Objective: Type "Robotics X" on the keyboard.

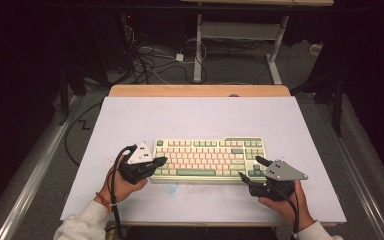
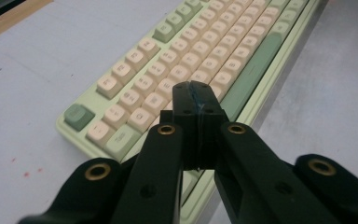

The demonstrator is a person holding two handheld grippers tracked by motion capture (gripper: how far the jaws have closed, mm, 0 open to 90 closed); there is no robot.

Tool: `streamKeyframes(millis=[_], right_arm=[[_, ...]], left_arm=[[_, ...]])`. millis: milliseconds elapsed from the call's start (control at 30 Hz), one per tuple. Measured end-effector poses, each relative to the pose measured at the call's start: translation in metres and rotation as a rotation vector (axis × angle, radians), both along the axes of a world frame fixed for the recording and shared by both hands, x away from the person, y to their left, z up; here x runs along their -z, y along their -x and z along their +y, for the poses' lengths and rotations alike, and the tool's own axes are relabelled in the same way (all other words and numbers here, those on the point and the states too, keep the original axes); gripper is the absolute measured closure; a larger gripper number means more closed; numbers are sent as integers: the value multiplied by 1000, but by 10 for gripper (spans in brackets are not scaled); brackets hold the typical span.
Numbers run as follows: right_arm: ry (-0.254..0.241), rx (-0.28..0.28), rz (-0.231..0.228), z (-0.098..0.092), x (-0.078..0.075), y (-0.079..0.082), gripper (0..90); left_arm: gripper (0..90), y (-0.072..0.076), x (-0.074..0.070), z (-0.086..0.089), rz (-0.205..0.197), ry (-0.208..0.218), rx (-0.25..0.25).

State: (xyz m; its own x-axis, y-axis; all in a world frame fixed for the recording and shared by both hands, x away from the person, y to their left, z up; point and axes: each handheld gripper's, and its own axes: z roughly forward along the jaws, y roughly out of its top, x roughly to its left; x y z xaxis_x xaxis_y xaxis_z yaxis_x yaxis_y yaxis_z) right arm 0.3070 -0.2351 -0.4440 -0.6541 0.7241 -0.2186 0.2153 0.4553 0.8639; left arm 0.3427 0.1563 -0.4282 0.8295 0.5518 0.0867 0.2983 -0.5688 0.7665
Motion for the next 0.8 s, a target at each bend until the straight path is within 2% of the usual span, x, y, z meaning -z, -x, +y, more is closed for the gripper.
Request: streamKeyframes(millis=[67, 333, 467, 567, 700, 800], right_arm=[[5, -1, 3, 1, 1, 0, 265], [11, -8, 26, 3, 4, -2, 264], [19, -13, 27, 5, 5, -2, 264], [30, -12, 30, 5, 7, -3, 264], [45, -4, 37, 5, 8, -4, 265], [48, -4, 37, 5, 9, -4, 266]], left_arm=[[877, -4, 0, -8, 15, 0, 23], [876, -14, 7, -38, 63, -50, 80], [876, -19, 11, -49, 67, -69, 95], [876, -22, 11, -57, 67, -58, 100], [876, -24, 13, -70, 67, -70, 128], [877, -26, 16, -79, 57, -114, 142]])
